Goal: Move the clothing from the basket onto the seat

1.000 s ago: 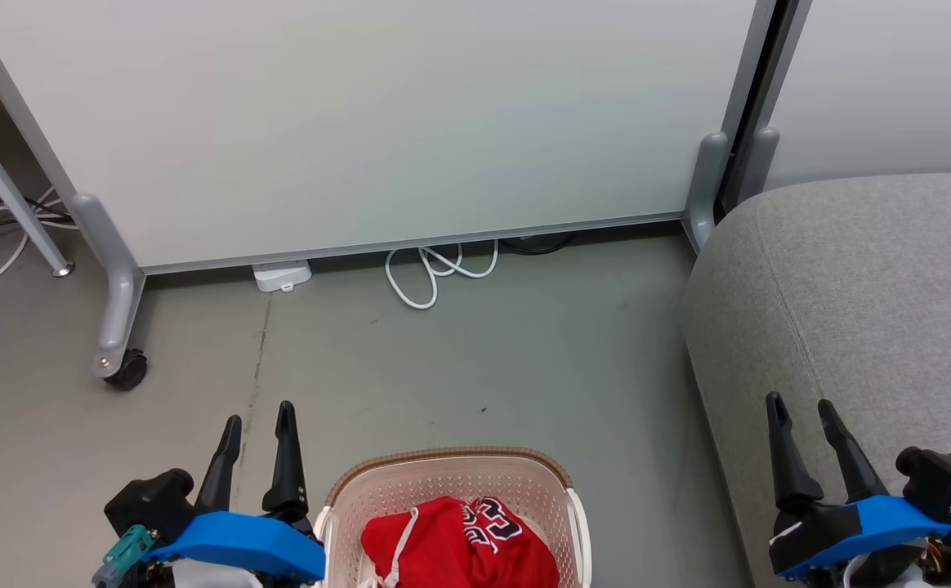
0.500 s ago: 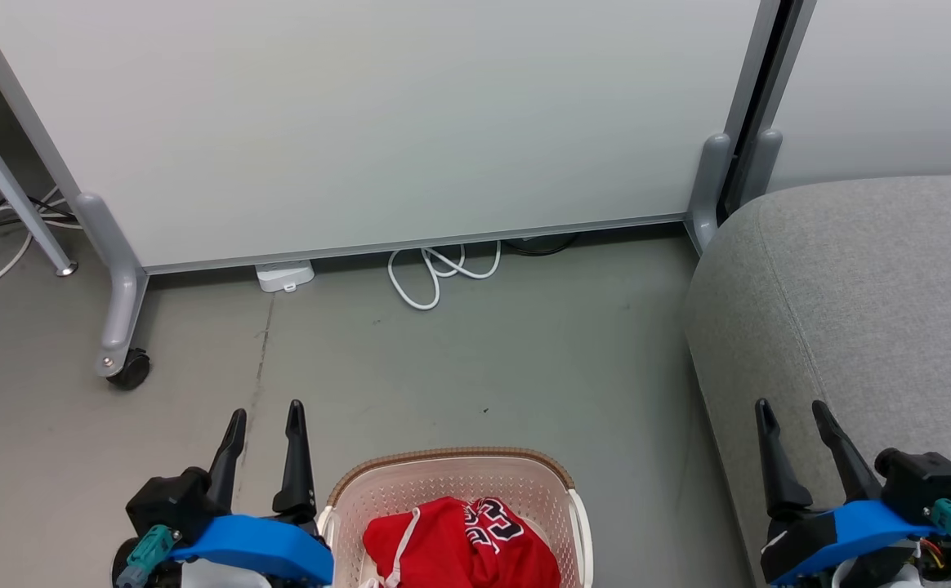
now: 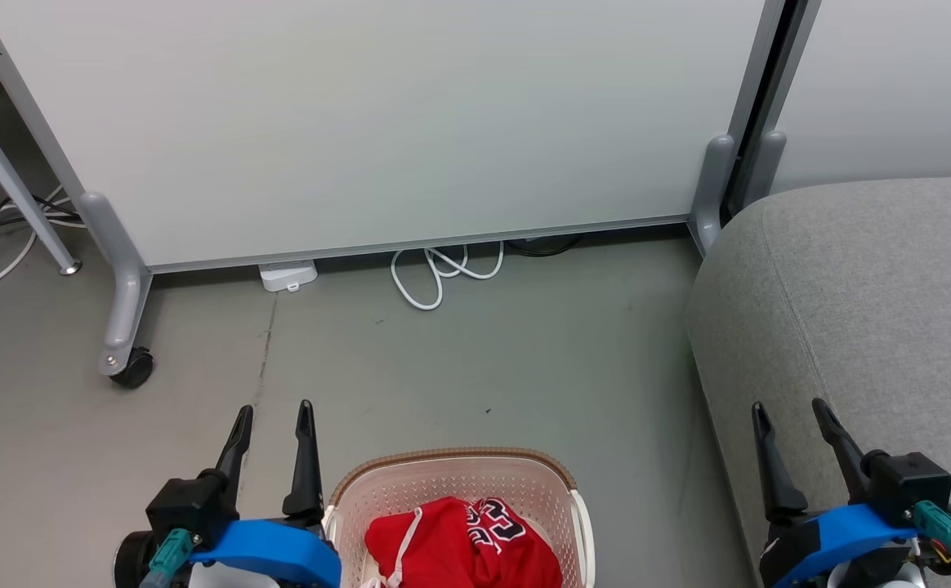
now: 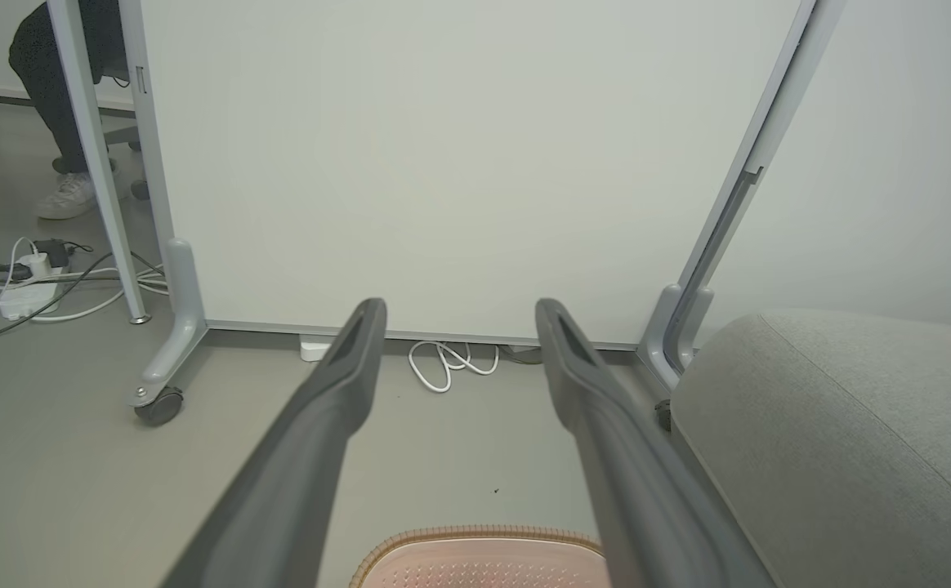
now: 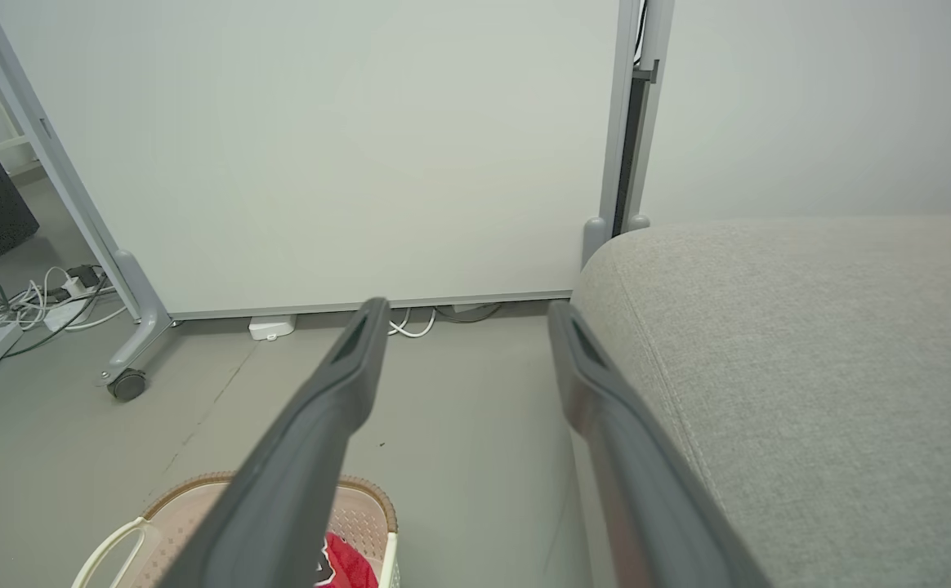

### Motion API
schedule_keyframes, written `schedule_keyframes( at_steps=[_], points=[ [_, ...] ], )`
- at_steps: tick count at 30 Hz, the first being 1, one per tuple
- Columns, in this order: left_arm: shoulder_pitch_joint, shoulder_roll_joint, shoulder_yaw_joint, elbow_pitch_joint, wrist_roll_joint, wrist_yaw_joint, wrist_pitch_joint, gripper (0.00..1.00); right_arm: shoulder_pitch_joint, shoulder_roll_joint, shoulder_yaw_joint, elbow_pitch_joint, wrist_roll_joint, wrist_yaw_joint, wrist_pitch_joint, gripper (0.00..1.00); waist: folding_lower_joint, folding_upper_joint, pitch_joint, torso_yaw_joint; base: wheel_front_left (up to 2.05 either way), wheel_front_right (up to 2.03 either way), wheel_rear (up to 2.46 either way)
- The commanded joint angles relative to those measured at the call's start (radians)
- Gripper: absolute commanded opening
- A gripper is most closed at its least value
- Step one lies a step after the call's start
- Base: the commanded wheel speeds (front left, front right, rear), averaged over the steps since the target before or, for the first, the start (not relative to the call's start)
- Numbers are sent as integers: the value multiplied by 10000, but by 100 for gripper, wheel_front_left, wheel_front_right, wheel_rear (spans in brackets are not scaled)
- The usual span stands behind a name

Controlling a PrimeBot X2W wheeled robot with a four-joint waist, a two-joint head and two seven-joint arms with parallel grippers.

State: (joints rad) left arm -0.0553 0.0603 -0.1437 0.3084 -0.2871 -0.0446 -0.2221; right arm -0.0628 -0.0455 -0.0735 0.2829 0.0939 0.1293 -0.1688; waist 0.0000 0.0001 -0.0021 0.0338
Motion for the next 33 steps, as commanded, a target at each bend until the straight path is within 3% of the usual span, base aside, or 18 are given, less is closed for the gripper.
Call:
schedule_keyframes(
  at_steps=[1,21,33],
  points=[
    [-100,12,-25,-2,216,29,-85,100,24,-66,-28,-14,-268,20,-71,100,0,-1,1,3,0,0,0],
    [-85,-67,-171,130,1579,87,-449,100,24,-74,-31,44,-1857,24,-377,100,0,-1,2,12,0,0,0],
    [-78,-88,-111,167,1502,73,-446,100,-5,-73,11,88,-1748,22,-422,100,0,-1,4,0,0,0,0]
  ],
)
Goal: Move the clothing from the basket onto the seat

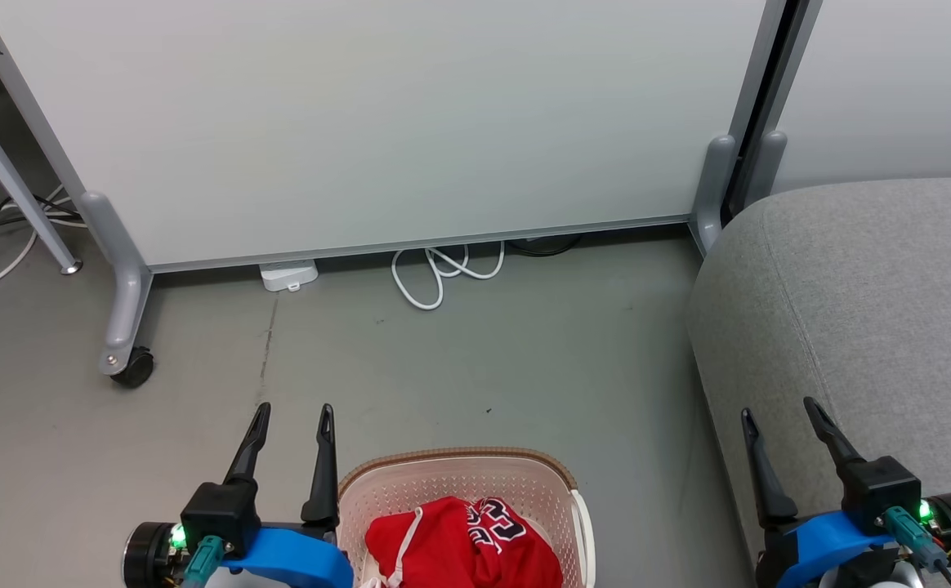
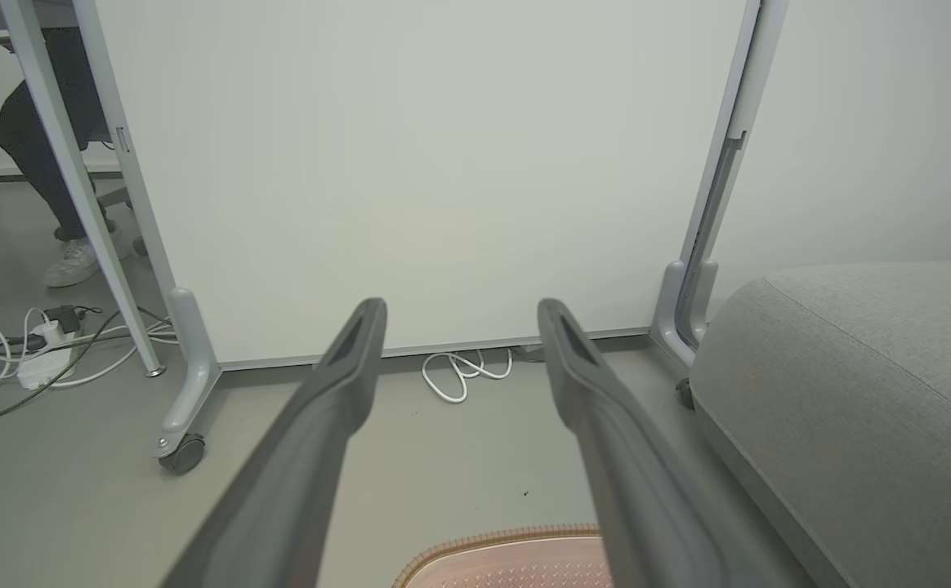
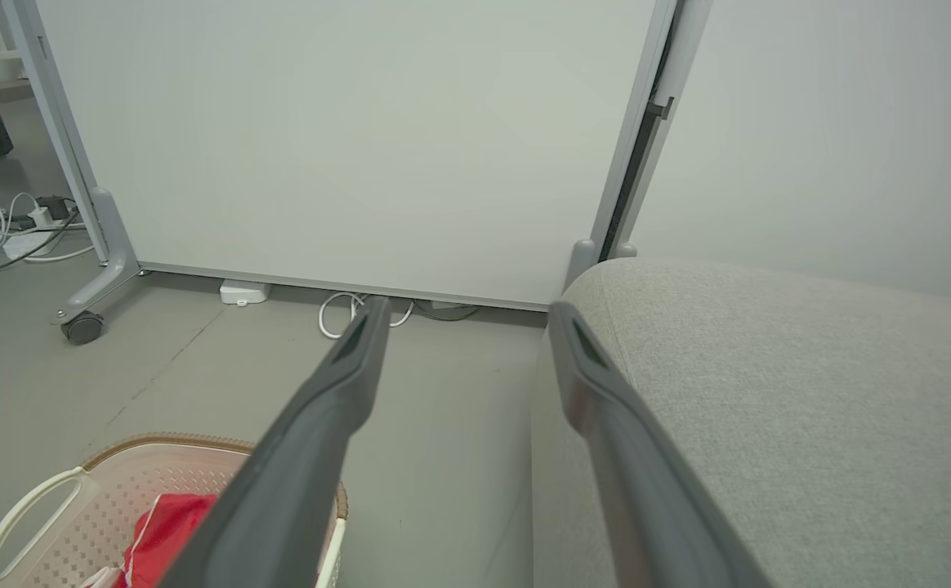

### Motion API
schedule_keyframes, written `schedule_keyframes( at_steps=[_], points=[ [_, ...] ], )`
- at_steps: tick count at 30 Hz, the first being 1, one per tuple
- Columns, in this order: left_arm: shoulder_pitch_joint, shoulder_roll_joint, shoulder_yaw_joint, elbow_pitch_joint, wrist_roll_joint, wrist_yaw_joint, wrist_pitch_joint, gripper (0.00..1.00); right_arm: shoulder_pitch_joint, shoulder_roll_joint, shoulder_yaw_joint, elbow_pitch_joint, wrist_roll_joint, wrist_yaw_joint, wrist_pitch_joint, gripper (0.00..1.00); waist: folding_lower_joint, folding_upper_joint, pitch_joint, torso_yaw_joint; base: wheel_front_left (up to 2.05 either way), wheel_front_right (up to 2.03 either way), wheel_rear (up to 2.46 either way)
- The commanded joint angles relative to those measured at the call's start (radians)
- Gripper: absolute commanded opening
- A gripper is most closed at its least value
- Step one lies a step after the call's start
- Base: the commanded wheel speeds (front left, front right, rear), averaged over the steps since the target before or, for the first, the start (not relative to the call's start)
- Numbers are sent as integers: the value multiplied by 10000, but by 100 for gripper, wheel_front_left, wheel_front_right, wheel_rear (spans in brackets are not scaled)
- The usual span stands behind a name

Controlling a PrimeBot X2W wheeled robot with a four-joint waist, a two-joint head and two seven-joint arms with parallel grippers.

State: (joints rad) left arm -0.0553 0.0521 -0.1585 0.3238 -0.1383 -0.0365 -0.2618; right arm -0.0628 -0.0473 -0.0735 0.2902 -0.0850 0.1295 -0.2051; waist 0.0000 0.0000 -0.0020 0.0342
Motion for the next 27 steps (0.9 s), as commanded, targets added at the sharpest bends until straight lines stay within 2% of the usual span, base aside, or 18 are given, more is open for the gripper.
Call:
schedule_keyframes(
  at_steps=[1,6,12,21,27],
  points=[
    [-80,-7,42,17,15,-7,-49,100,-14,-55,24,17,44,20,-60,100,0,0,7,-10,0,0,0],
    [-43,-10,65,70,-13,4,-49,100,-90,-54,139,12,94,20,-60,100,0,0,83,-107,0,0,0],
    [-85,20,276,561,-84,44,-39,100,-525,-52,878,-161,222,14,-74,100,0,0,695,-813,0,0,0],
    [-1143,313,448,2154,110,-54,-38,100,-1431,-49,1747,-648,396,14,-222,100,0,0,2500,-2125,0,0,0],
    [-2307,565,495,3930,2,-252,-38,100,-2034,-39,2030,-913,840,13,-352,100,0,0,3911,-2859,0,0,0]
  ],
)
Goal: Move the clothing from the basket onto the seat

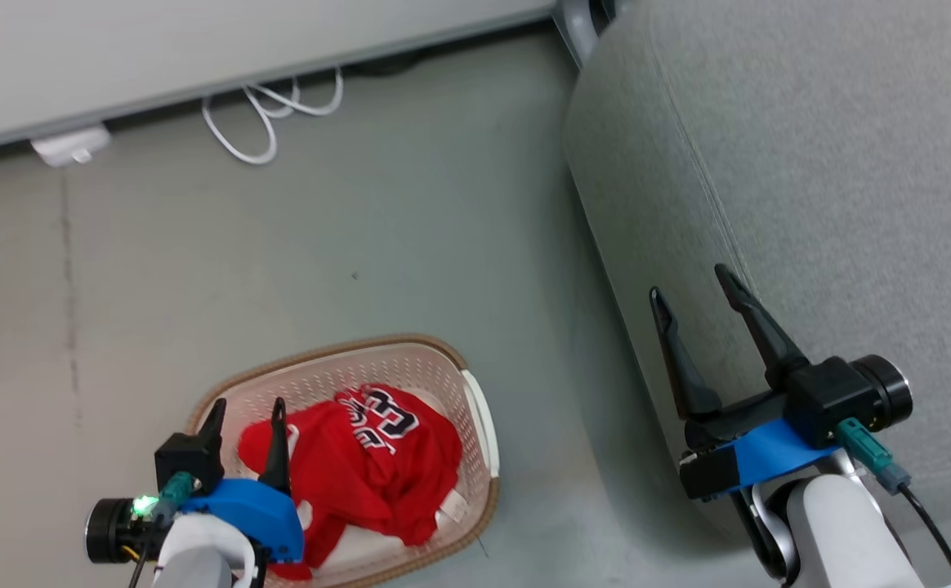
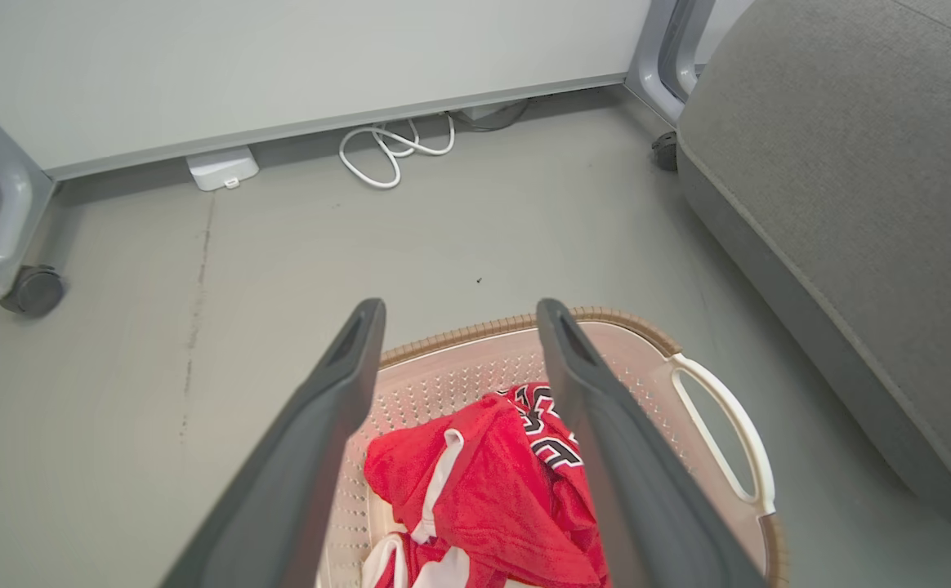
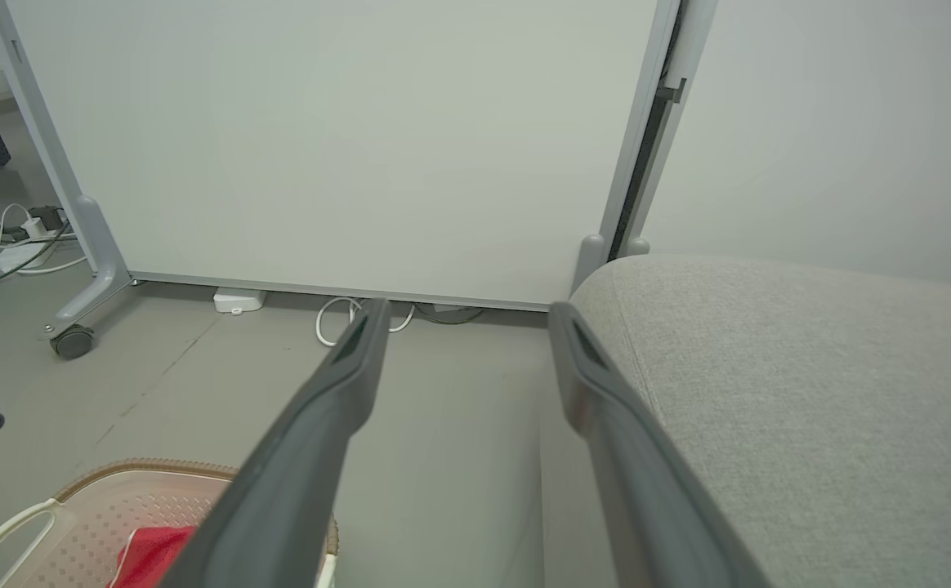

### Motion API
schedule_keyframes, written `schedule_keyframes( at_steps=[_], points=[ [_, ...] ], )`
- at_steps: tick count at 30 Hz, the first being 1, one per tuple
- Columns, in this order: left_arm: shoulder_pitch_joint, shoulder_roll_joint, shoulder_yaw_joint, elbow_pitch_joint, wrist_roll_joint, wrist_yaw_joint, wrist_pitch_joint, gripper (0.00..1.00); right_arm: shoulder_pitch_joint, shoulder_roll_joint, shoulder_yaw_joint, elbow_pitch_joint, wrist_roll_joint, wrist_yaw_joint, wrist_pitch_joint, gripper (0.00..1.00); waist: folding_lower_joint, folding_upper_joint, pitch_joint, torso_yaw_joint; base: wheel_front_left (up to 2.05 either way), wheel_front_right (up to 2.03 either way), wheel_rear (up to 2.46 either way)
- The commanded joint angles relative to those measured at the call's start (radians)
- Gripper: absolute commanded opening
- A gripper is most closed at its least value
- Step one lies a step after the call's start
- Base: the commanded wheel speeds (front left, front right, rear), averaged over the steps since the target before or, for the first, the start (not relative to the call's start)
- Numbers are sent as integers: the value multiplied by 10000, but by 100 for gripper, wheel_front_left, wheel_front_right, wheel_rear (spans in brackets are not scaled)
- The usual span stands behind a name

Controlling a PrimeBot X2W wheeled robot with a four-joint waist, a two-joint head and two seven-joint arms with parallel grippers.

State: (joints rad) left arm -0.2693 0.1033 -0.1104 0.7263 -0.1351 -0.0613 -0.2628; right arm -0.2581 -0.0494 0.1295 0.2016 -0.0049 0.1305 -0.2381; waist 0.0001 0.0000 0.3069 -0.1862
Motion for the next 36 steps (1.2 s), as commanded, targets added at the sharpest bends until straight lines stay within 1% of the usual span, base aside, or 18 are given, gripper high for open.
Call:
schedule_keyframes(
  at_steps=[1,6,11,15,19,22,27,34,35,36],
  points=[
    [-355,63,43,184,-62,-14,-30,100,-142,-16,12,-68,108,3,-44,100,-1,0,1061,-751,0,0,0],
    [-1349,266,165,1446,-137,77,-27,100,-498,-13,-13,-295,326,5,-153,100,-1,0,2228,-1097,0,0,0],
    [-2195,477,246,2349,-184,266,-28,100,-799,-11,55,-509,508,5,-217,100,-1,0,3339,-1234,0,0,0],
    [-2740,544,323,2953,-256,428,-27,100,-983,-13,171,-630,745,3,-262,100,-1,0,3989,-1272,0,0,0],
    [-3271,622,372,3244,-321,476,-28,100,-1174,-13,368,-730,999,3,-281,100,-1,0,4464,-1267,0,0,0],
    [-3526,705,447,3345,-326,749,-28,100,-1271,-14,487,-839,1124,3,-281,100,-1,0,4729,-1256,0,0,0],
    [-3969,796,507,3456,-350,996,-29,100,-1346,-14,615,-1101,1170,5,-282,100,-1,0,5106,-1260,0,0,0],
    [-4332,714,393,4158,-449,787,-27,100,-1377,-14,784,-1120,1275,3,-284,100,-1,0,5270,-1362,0,0,0],
    [-4372,686,379,4263,-478,741,-28,98,-1377,-14,791,-1111,1273,3,-284,100,-1,0,5272,-1368,0,0,0],
    [-4426,681,366,4331,-492,723,-28,86,-1378,-14,782,-1103,1262,3,-284,100,-1,0,5273,-1366,0,0,0]
  ],
)
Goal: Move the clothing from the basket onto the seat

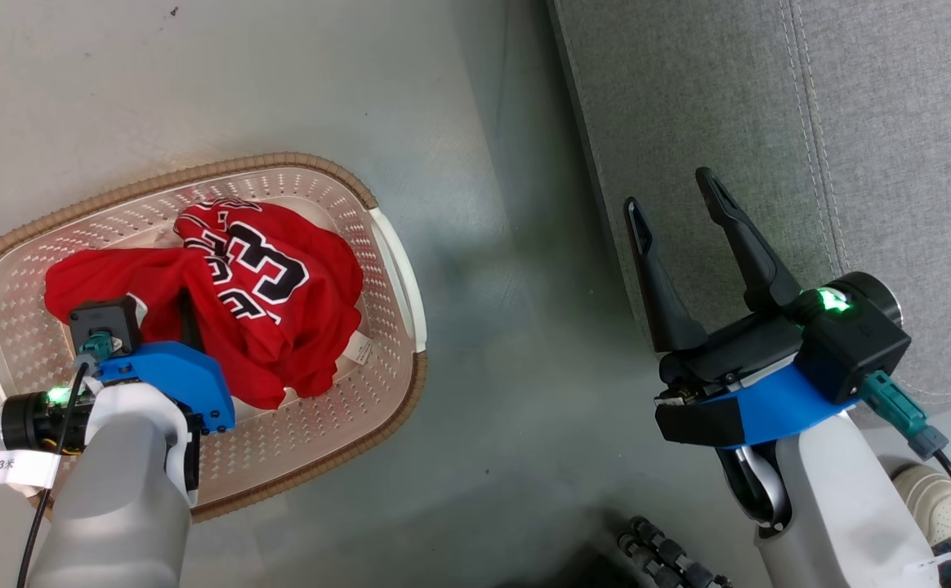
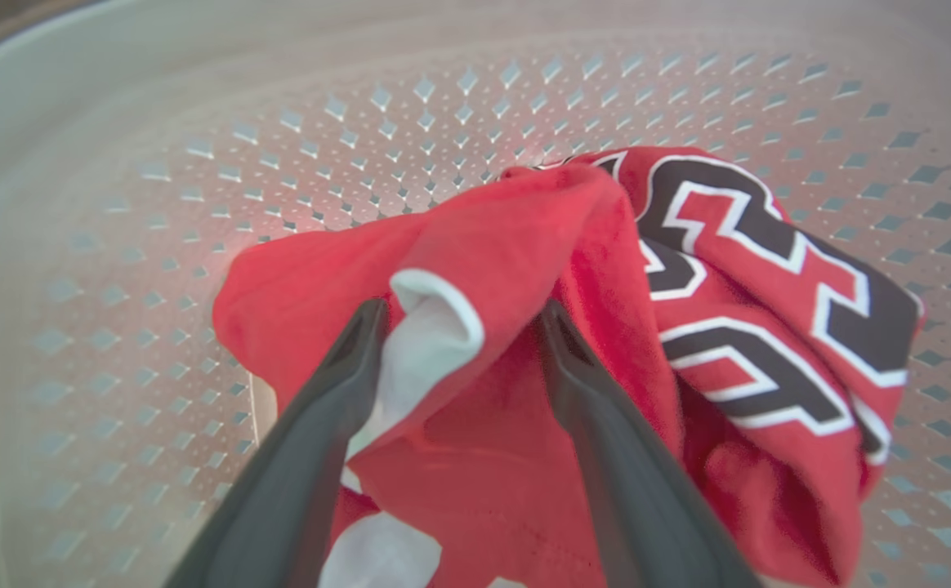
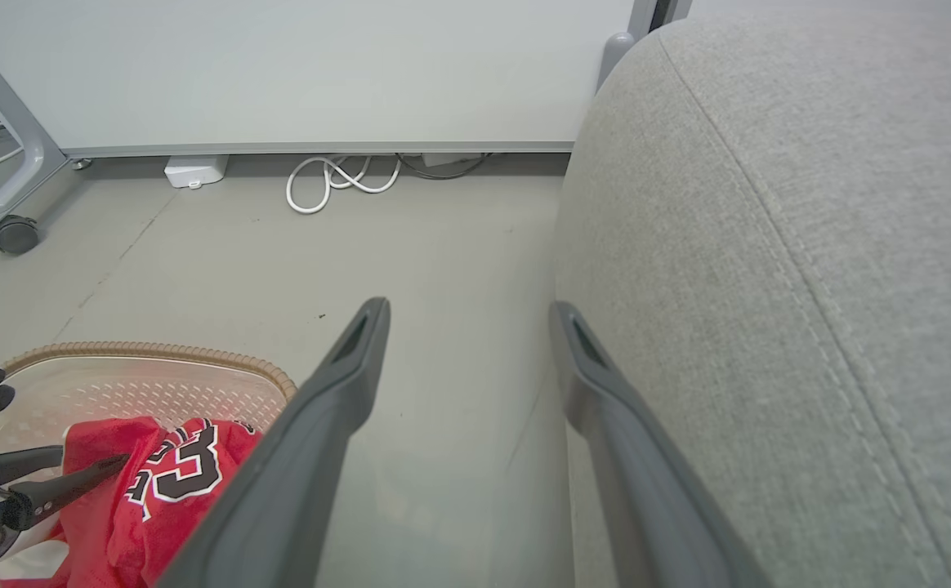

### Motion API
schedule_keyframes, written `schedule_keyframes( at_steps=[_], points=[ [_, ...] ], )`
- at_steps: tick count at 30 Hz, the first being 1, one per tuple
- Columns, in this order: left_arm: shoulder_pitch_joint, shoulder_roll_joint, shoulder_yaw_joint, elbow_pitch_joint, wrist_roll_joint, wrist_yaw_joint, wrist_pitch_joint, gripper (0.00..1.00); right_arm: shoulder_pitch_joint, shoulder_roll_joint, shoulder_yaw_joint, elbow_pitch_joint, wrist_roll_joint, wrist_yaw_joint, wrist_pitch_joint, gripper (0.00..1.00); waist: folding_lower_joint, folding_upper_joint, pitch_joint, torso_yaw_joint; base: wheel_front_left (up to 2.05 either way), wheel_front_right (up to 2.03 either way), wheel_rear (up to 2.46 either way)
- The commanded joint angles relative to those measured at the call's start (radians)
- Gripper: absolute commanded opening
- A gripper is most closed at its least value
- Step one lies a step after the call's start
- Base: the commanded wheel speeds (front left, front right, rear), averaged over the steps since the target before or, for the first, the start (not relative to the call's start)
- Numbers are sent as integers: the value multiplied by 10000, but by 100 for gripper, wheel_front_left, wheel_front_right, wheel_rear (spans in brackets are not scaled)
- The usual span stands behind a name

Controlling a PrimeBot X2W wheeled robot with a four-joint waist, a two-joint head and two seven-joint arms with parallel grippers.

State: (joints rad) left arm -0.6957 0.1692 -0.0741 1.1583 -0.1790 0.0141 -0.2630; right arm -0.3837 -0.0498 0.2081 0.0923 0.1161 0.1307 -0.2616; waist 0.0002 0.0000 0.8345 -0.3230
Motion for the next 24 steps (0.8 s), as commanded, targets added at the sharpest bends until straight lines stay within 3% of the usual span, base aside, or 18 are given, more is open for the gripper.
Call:
schedule_keyframes(
  at_steps=[1,2,4,5,14,24],
  points=[
    [-209,-5,-12,89,-65,-61,-27,62,-124,-11,-22,-3,38,1,-48,100,-2,0,-4,7,0,0,0],
    [-243,-36,-35,163,-69,-99,-27,40,-127,-11,-37,2,15,1,-48,100,-2,0,-7,15,0,0,0],
    [-314,-75,-86,242,-80,-151,-27,20,-141,-11,-68,-3,-42,1,-49,100,-2,0,-16,43,0,0,0],
    [-345,-103,-113,267,-90,-188,-27,0,-149,-11,-72,-8,-52,1,-49,100,-2,0,-21,65,0,0,0],
    [-258,-335,-318,193,-85,-408,-27,0,-152,-12,-74,122,-221,1,-48,100,-2,0,-285,303,0,0,0],
    [450,-698,-559,15,-127,-747,-27,0,32,-14,-233,517,-495,1,-43,100,-2,0,-1824,823,0,0,0]
  ],
)
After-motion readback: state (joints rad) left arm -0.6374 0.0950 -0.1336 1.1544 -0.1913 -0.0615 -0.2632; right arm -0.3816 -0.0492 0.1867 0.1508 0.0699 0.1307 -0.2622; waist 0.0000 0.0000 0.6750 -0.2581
